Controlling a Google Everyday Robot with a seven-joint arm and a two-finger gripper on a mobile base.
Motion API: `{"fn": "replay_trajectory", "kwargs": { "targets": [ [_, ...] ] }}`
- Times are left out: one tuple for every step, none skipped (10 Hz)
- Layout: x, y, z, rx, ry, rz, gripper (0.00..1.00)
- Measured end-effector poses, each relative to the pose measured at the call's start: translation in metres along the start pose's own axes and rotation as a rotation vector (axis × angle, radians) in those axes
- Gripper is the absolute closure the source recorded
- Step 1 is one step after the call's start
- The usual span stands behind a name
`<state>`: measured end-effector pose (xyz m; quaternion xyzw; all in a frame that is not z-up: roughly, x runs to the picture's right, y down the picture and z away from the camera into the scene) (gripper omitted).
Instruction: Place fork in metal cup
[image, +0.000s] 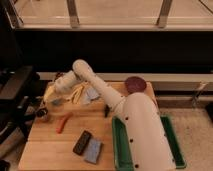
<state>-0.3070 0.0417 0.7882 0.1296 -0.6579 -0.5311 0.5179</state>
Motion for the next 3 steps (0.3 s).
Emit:
{"fn": "replay_trajectory", "kwargs": {
  "targets": [
    [-0.0001, 0.0002, -0.0001, 0.000, 0.000, 0.000, 0.48],
    [-0.0001, 0.0003, -0.0005, 0.000, 0.001, 0.001, 0.48],
    [-0.0001, 0.0004, -0.0007, 0.000, 0.001, 0.001, 0.48]
  ]
}}
